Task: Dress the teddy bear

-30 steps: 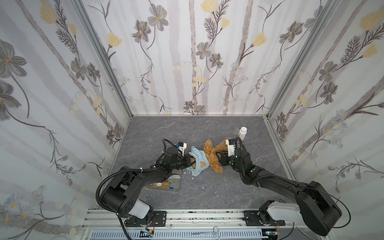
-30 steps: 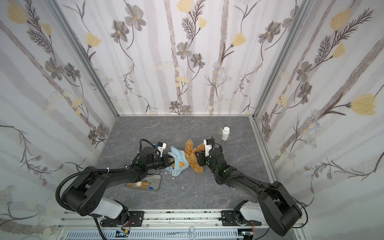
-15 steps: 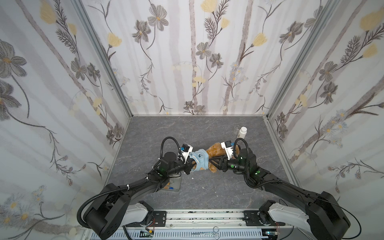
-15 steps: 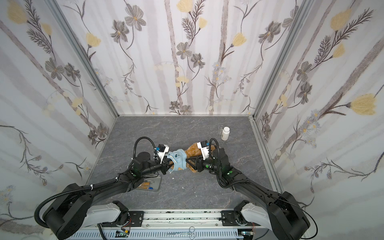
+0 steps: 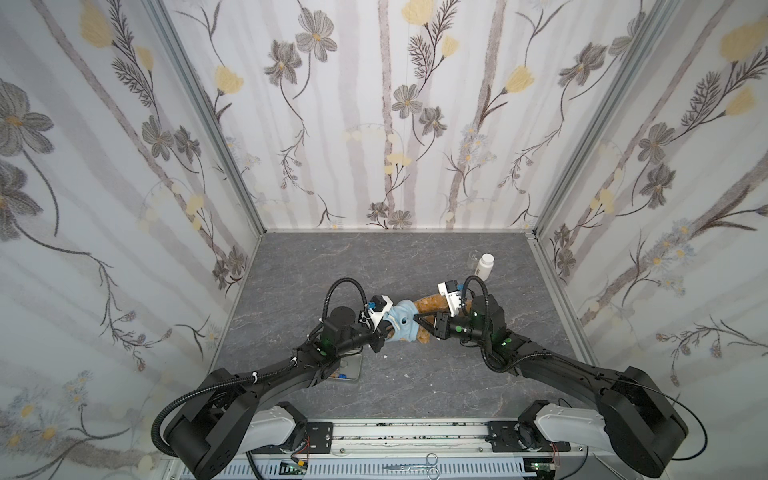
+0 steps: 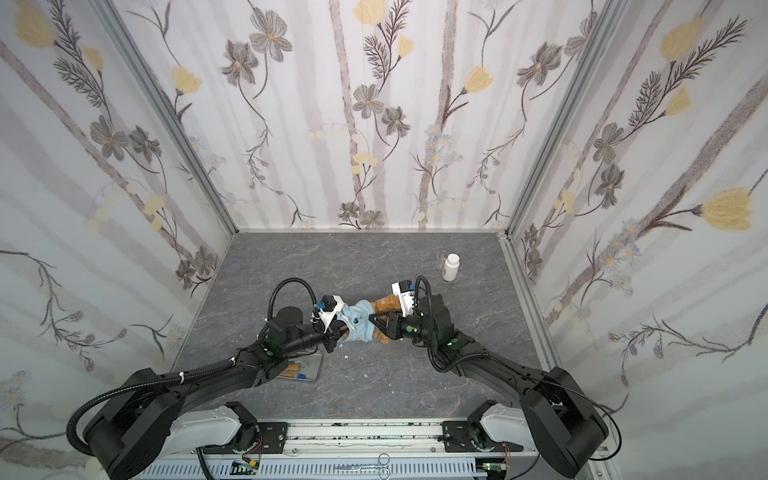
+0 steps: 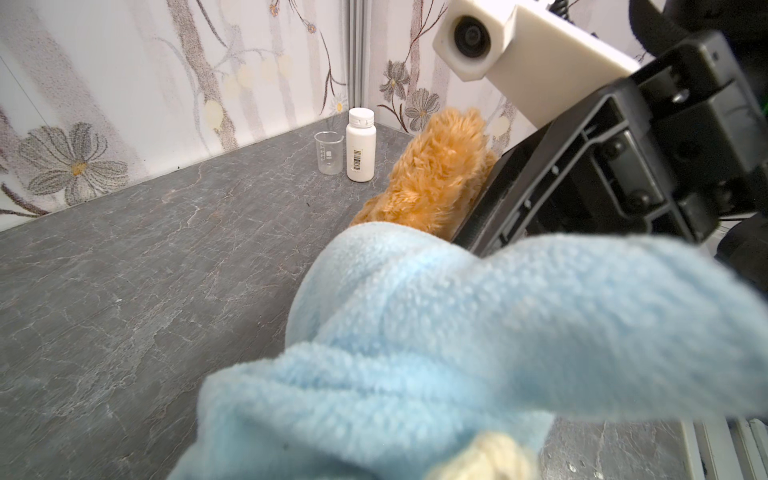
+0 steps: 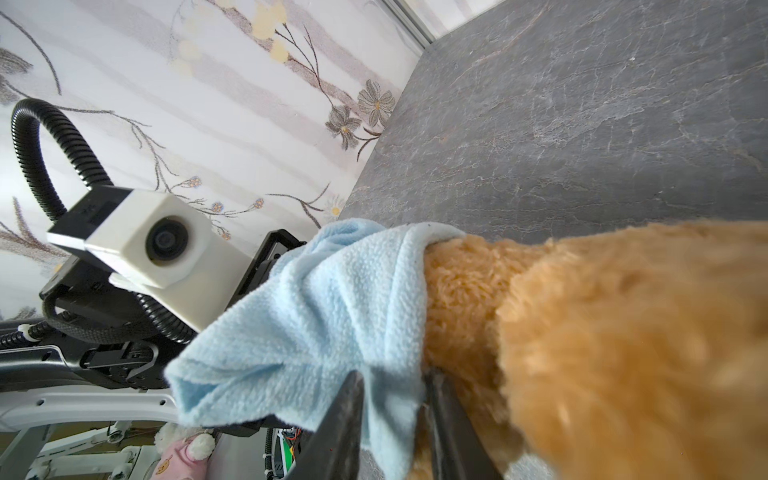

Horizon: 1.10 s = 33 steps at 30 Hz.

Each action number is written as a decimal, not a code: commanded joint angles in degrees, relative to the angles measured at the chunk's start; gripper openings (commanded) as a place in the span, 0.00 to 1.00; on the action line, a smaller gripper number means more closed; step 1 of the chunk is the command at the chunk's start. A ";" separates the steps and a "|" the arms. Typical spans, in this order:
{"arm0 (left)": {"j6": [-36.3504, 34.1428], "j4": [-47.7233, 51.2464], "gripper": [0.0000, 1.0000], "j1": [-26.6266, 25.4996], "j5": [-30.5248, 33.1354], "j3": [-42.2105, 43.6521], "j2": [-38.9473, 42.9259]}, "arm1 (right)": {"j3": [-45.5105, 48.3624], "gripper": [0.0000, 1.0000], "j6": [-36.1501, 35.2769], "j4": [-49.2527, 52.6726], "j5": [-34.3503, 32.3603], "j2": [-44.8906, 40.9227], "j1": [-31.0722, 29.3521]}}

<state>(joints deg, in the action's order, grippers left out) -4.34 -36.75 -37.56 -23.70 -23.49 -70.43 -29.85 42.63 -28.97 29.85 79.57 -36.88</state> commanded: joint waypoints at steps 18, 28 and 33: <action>-12.15 -2.46 0.00 -3.65 -0.09 3.62 3.56 | 4.39 0.00 8.09 7.97 -29.11 -10.19 -1.24; -8.90 -2.97 0.00 -3.85 -3.97 4.36 6.75 | 6.11 0.00 4.48 13.43 -37.54 -12.07 0.69; -0.02 -5.94 0.00 -3.63 0.17 4.29 7.63 | 1.85 0.05 -3.12 12.12 -30.27 -8.62 2.31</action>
<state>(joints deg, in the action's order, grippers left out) -10.28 -37.56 -41.34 -23.73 -19.07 -63.66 -26.74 44.99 -16.12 5.78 69.71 -36.18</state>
